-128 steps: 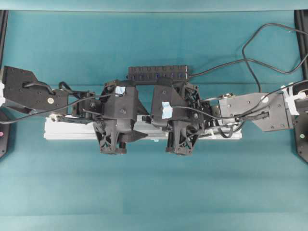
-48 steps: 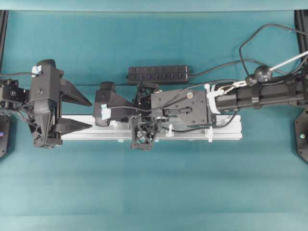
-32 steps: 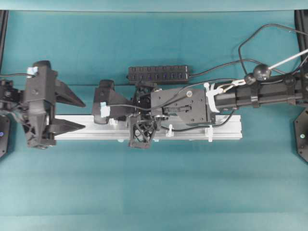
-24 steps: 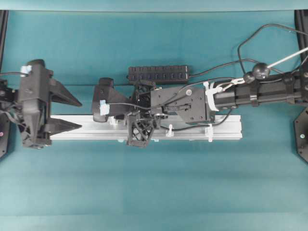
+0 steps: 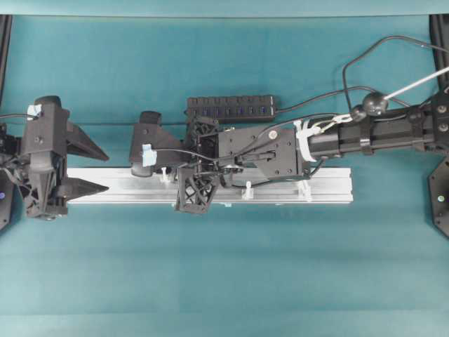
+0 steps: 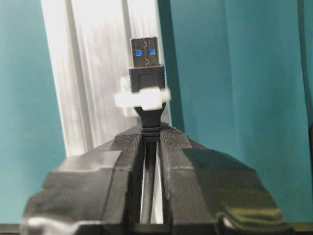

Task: Pass the USB cable through three rings with both arms.
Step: 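Move the left gripper back toward the plug near the left ring, then grasp the USB plug with the left gripper past the left ring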

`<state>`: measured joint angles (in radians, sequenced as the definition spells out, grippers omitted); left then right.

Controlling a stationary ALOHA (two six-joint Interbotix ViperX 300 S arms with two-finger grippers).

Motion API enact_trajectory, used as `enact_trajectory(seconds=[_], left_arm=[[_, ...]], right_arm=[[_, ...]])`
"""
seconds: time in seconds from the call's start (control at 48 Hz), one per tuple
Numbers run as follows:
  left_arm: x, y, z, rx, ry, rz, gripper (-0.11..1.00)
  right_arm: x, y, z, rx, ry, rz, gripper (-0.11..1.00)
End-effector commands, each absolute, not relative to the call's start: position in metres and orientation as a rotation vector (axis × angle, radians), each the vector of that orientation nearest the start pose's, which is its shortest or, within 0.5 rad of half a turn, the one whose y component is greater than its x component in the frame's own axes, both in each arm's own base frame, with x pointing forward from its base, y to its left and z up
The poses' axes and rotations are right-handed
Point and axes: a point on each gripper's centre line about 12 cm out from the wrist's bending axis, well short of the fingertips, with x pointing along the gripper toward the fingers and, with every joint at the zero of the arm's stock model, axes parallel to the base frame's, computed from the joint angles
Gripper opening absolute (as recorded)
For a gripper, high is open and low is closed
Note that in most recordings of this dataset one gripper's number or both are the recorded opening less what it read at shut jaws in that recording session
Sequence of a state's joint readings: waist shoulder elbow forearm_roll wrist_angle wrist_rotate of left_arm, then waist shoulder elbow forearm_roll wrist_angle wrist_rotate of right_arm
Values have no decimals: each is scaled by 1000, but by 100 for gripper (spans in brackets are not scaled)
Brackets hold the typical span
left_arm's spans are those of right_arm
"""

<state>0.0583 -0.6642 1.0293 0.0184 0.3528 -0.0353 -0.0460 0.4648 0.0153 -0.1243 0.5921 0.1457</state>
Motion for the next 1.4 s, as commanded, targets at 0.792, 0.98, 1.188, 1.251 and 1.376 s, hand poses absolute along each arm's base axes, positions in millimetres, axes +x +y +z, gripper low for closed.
enact_trajectory(seconds=[0.792, 0.98, 1.188, 1.251, 1.376], left_arm=[[256, 24, 139, -59, 676, 97, 67], [267, 26, 134, -64, 616, 102, 67], [282, 32, 130, -66, 596, 116, 67], [287, 34, 129, -66, 599, 120, 67], [295, 36, 125, -61, 610, 120, 67]], right_arm=[[508, -24, 136, 33, 980, -103, -9], [511, -25, 137, 32, 947, -98, -9], [509, -23, 136, 26, 944, -92, -9], [507, -22, 135, 27, 944, -90, -9], [506, -20, 134, 25, 940, -86, -9]])
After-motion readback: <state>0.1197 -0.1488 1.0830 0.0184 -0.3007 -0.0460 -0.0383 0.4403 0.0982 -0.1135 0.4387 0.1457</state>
